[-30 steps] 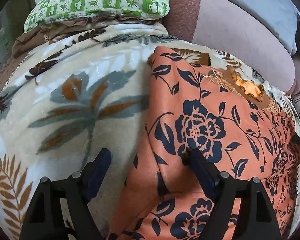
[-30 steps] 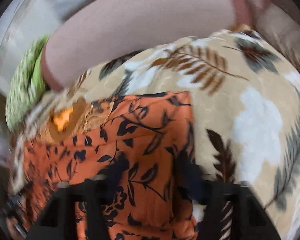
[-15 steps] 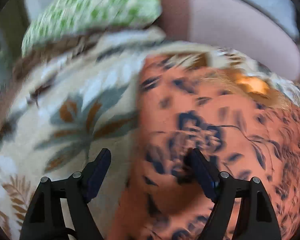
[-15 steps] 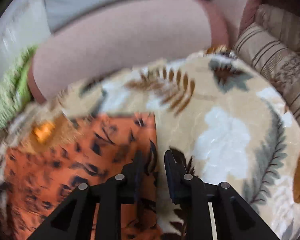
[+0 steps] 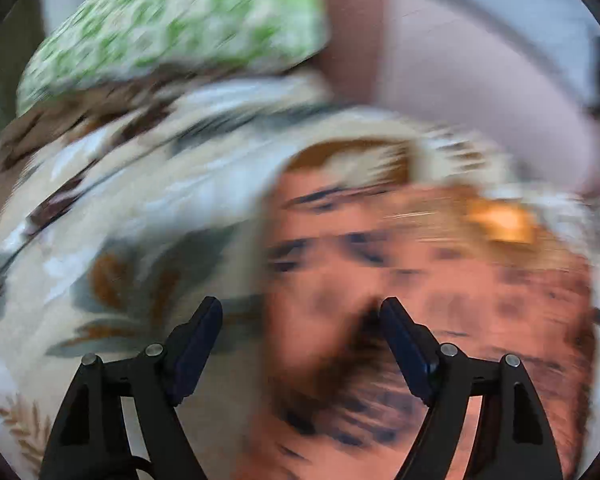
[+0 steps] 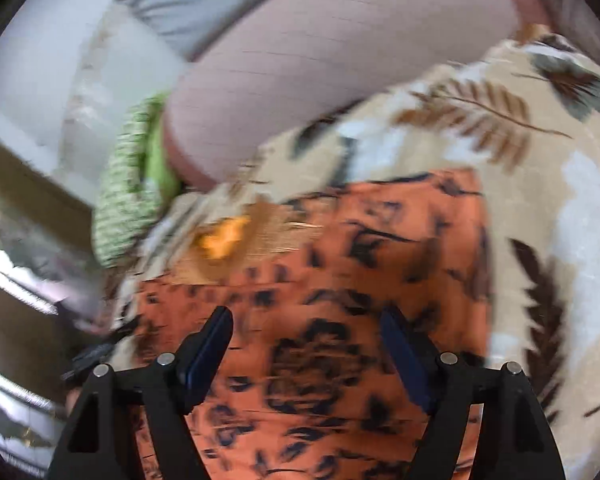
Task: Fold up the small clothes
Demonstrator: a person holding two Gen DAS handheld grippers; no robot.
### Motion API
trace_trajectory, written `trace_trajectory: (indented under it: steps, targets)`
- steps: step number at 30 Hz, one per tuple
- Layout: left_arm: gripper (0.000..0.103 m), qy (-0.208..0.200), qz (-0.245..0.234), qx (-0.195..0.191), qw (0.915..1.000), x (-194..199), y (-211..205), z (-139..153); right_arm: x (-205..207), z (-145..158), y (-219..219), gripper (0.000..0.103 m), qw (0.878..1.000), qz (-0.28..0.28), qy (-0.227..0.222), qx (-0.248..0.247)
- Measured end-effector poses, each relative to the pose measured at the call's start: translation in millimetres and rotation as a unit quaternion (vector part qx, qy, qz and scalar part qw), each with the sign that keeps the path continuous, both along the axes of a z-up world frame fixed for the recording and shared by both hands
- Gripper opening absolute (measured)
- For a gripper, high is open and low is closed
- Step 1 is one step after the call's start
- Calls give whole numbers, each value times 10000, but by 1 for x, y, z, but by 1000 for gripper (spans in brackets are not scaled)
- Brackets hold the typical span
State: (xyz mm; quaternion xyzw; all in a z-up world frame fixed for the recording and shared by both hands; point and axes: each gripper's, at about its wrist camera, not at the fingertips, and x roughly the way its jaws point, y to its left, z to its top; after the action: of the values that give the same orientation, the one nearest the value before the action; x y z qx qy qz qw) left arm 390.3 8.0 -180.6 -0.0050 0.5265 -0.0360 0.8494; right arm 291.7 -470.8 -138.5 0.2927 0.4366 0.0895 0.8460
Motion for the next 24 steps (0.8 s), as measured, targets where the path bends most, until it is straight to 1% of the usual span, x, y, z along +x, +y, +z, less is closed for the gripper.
trace_trajectory:
  steps: [1, 2, 3, 4, 5, 6, 7, 8, 9, 10, 12, 13, 14, 15, 16, 17, 19, 20, 21, 22, 24]
  targets:
    - [86, 47, 198, -222, 9995, 5, 10, -6, 6, -9, -4, 79, 9996, -123, 192, -191]
    - [86, -52, 316, -362, 9988, 6, 18, -4, 13, -27, -18, 78, 9968, -465, 591, -274]
    - [86, -67, 292, -226, 9993, 6, 16, -3, 13, -34, -28, 75, 9964, -597, 584, 109]
    - [86, -85, 246, -52, 9996, 4, 12, -1, 10, -32, -38, 75, 9944, -812, 474, 480]
    - [86, -129, 216, 82, 9996, 3, 10, 2, 9, -24, -35, 76, 9949, -820, 435, 405]
    - [86, -165, 248, 96, 9995, 1, 11, 4, 8, -17, -30, 77, 9960, -777, 378, 208]
    - [86, -203, 312, 65, 9993, 0, 14, 6, 7, -7, -22, 80, 9979, -616, 203, -47]
    - [86, -219, 407, -34, 9989, -4, 18, 9, 7, -5, -17, 82, 9991, -385, 86, -122]
    - [86, -154, 424, -90, 9989, -8, 21, 10, 12, -15, -16, 83, 9982, -330, 369, -325]
    - [86, -54, 425, -143, 9990, -15, 27, 10, 14, -29, -21, 82, 9966, -436, 664, -208]
    - [86, -82, 344, -200, 9992, -31, 36, 18, 5, -15, -25, 82, 9961, -730, 498, -88]
    - [86, -149, 246, -232, 9993, -37, 39, 24, -1, -1, -19, 82, 9964, -737, 397, -131]
    - [86, -266, 88, -231, 9993, -53, 45, 35, -7, 12, -11, 82, 9978, -577, 247, -213]
    - [86, -364, -18, -211, 9991, -67, 50, 45, -22, 32, -1, 82, 9980, -403, 62, -473]
    - [86, -480, -106, -226, 9985, -82, 55, 54, -33, 45, 4, 82, 9976, -303, -54, -613]
    - [86, -646, -184, -276, 9974, -107, 66, 68, -49, 57, 10, 82, 9974, -155, -173, -681]
    - [86, -752, -240, -363, 9962, -143, 81, 81, -88, 77, 22, 82, 9968, 98, -242, -756]
    - [86, -806, -240, -555, 9949, -172, 95, 88, -106, 80, 25, 82, 9959, 133, -219, -865]
    - [86, -808, -232, -657, 9943, -192, 101, 91, -125, 85, 29, 82, 9950, 199, -218, -950]
    - [86, -773, -227, -733, 9941, -218, 110, 92, -155, 87, 27, 82, 9948, 293, -202, -951]
    - [86, -649, -67, -807, 9946, -255, 121, 87, -204, 81, 23, 82, 9947, 329, 7, -972]
